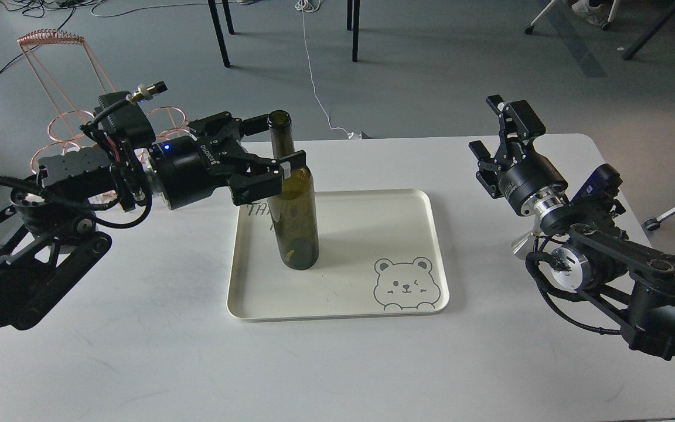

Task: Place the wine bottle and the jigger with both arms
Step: 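Reach the left gripper to the wine bottle neck and grasp it, then lift the wine bottle with the left gripper toward the copper rack, then lower the bottle into the copper wine rack with the left gripper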

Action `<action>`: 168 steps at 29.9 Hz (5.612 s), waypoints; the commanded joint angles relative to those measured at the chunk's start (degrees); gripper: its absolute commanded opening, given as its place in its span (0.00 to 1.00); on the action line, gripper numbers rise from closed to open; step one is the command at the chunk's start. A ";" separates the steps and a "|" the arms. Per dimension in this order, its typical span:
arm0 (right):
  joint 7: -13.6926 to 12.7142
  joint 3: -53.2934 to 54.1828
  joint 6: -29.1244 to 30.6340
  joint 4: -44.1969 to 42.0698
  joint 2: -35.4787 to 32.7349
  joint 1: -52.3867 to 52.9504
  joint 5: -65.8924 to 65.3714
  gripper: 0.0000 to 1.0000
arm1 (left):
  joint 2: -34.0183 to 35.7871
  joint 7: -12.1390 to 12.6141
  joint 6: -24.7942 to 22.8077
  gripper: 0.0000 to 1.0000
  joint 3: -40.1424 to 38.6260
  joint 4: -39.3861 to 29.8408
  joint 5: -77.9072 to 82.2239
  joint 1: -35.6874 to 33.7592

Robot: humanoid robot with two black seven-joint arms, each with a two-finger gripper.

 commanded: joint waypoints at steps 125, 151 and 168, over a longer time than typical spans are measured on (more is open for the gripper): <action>0.00 0.70 -1.65 0.02 0.27 -3.25 -1.84 0.99 | 10.44 0.01 9.61 0.22 7.55 34.88 -12.49 -16.60; 0.00 0.70 -1.65 0.02 0.71 -3.95 -1.84 0.99 | 8.59 0.01 9.97 0.25 7.55 34.97 -12.40 -13.96; 0.00 0.70 -1.65 0.02 0.71 -4.30 -1.93 0.99 | 8.68 0.01 9.97 0.72 7.63 36.90 -12.49 -14.05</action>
